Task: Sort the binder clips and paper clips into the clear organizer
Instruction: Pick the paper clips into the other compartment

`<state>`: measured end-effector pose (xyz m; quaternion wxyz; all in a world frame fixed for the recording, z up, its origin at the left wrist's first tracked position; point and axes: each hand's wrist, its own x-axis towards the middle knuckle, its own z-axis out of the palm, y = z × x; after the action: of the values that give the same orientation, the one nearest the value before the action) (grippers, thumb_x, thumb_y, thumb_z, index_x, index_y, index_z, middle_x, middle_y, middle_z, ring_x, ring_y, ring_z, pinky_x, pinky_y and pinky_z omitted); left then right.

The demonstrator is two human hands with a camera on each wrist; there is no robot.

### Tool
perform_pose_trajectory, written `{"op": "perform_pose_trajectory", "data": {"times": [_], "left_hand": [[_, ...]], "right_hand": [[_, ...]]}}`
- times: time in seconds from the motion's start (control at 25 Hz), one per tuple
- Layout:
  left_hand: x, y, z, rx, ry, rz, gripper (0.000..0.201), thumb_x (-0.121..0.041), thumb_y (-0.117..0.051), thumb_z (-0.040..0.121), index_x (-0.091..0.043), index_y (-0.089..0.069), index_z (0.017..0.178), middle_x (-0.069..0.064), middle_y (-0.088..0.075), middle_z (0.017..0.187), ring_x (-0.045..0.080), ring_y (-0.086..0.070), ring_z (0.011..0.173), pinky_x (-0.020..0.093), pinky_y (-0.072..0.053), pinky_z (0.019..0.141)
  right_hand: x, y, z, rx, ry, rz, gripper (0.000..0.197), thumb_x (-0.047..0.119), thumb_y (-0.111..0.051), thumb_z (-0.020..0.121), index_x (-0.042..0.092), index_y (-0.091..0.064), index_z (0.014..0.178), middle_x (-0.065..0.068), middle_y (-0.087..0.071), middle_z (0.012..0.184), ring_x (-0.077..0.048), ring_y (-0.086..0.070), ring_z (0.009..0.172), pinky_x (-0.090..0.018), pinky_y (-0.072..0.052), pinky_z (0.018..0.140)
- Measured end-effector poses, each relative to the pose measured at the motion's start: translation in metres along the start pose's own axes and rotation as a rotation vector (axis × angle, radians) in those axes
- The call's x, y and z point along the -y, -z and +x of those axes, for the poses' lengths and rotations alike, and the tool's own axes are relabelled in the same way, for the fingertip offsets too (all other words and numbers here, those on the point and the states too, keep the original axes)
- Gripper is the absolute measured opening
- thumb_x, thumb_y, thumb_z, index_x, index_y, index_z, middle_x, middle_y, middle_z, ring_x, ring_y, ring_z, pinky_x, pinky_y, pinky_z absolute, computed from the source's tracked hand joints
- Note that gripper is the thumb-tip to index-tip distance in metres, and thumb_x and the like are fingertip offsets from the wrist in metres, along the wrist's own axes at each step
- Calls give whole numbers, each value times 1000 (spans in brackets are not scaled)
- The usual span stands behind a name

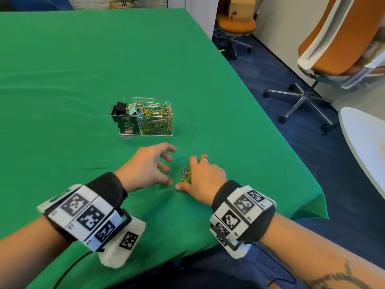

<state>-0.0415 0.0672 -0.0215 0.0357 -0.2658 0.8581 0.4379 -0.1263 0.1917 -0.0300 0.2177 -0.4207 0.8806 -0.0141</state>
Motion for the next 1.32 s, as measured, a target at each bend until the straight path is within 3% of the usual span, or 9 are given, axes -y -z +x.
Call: {"op": "perform_pose_trajectory", "data": {"times": [0.12, 0.24, 0.48, 0.64, 0.92, 1.0, 1.08, 1.16, 1.32], "left_hand": [[11, 8, -10, 85, -38, 606, 83, -41, -82, 57, -24, -45, 130, 3, -49, 126, 23, -50, 112, 35, -45, 95], [18, -4, -17, 201, -47, 775, 104, -59, -76, 54, -30, -27, 141, 5, -27, 146, 28, -30, 129, 44, -37, 106], [23, -7, -23, 209, -29, 782, 111, -60, -75, 55, -26, -17, 144, 8, -19, 147, 31, -23, 131, 45, -39, 104], [21, -7, -25, 200, -24, 782, 110, -60, -75, 55, -25, -19, 143, 10, -22, 144, 31, -26, 129, 46, -40, 103], [18, -6, -25, 203, -18, 783, 110, -56, -77, 56, -26, -18, 144, 8, -22, 145, 29, -25, 131, 46, -42, 100], [20, -2, -25, 200, -44, 759, 114, -57, -77, 56, -27, -14, 145, 7, -28, 143, 28, -31, 130, 43, -41, 102], [14, 13, -23, 181, -88, 673, 114, -59, -75, 57, -28, -11, 146, 5, -38, 139, 25, -39, 127, 40, -40, 103], [4, 35, -19, 49, -131, 574, 102, -60, -73, 59, -25, -26, 142, 3, -49, 127, 22, -48, 119, 37, -42, 100], [-2, 86, 2, -480, -212, 449, 68, -54, -75, 60, -19, -51, 114, 2, -51, 101, 24, -52, 101, 41, -47, 88]], "right_hand": [[3, -2, 3, 4, 20, -34, 54, 42, -50, 91, 8, -32, 128, -17, -35, 137, -36, -56, 112, -37, -45, 85], [-2, 1, 3, 18, 61, -18, 42, 33, -48, 94, 10, -34, 125, -18, -37, 133, -42, -57, 107, -40, -45, 81], [-1, -5, 0, -41, 134, -180, 27, 13, -36, 98, 4, -34, 123, -17, -43, 126, -38, -61, 100, -36, -33, 64], [-4, -2, 2, 10, 152, -216, 29, -1, -37, 91, 2, -34, 120, -19, -44, 125, -40, -59, 104, -37, -31, 67], [-33, 13, 19, 58, 185, 38, 20, 3, -33, 95, -1, -39, 113, -23, -55, 111, -34, -55, 94, -37, -37, 76], [-33, 31, 23, 27, 217, 123, 14, 8, -32, 98, 5, -39, 110, -10, -55, 93, -23, -51, 74, -37, -40, 79], [-23, 56, 33, -20, 256, 168, 8, 11, -31, 99, 12, -35, 105, 6, -41, 74, -8, -41, 56, -34, -42, 68], [-4, 82, 50, -91, 321, 181, 11, 12, -31, 99, 12, -36, 108, 5, -38, 70, -11, -42, 51, -32, -40, 51], [35, 113, 95, -219, 463, 4, 21, 6, -30, 97, 1, -40, 115, -16, -55, 99, -29, -53, 81, -35, -40, 73]]}}
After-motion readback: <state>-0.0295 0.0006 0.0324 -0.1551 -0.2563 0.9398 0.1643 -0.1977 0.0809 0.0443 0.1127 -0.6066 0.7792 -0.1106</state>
